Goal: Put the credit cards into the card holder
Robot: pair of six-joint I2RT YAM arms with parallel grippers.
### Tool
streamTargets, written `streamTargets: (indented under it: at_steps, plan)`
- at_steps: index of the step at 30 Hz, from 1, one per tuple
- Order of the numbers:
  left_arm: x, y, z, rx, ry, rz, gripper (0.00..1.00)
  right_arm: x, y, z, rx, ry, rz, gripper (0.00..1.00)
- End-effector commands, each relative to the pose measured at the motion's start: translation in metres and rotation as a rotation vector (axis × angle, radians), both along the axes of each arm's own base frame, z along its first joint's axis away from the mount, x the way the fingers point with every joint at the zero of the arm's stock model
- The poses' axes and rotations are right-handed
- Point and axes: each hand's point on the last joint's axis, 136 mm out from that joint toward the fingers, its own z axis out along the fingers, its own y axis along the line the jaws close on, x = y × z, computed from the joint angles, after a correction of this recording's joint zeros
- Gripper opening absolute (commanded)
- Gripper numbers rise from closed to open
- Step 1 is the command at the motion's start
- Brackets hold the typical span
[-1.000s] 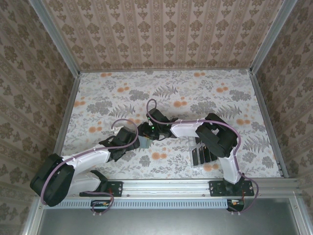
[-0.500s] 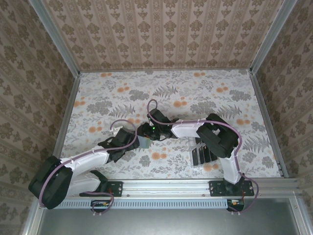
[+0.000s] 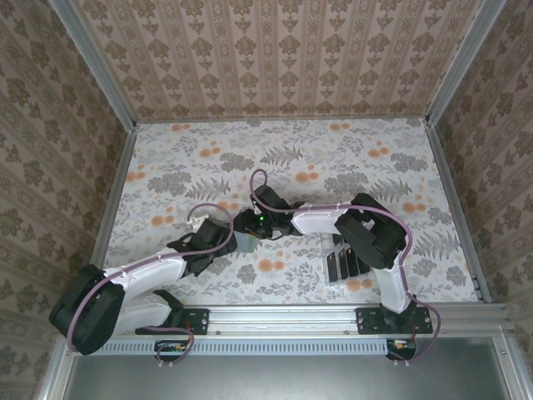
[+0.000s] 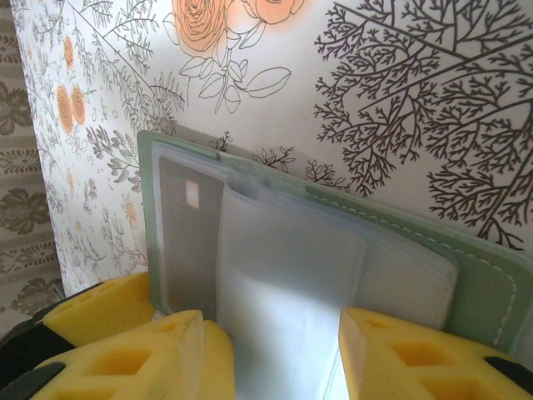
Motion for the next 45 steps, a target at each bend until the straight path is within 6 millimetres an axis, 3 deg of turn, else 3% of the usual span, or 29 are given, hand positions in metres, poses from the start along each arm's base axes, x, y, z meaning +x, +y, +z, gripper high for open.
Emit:
streamTargets:
  at_steps: [1,5,9,21,30,45]
  plan:
    - [-0.031,0.035,-0.033,0.119,0.141,0.058,0.93,0.004,-0.005,0.02,-0.006,-0.043,-0.01,0.49]
    - [-0.031,0.036,-0.034,0.119,0.142,0.059,0.92,0.01,-0.012,0.035,0.003,-0.078,-0.033,0.51]
    - [-0.032,0.037,-0.036,0.12,0.146,0.064,0.92,0.012,-0.015,0.036,-0.009,-0.078,-0.038,0.51]
    - [-0.034,0.038,-0.037,0.121,0.152,0.072,0.91,0.008,-0.006,0.002,-0.036,-0.017,-0.019,0.51]
    - [-0.033,0.038,-0.037,0.119,0.151,0.073,0.91,0.007,-0.01,-0.019,-0.073,0.006,-0.03,0.51]
    - [-0.034,0.038,-0.038,0.118,0.152,0.069,0.91,0.01,0.019,-0.001,-0.015,-0.011,0.041,0.5]
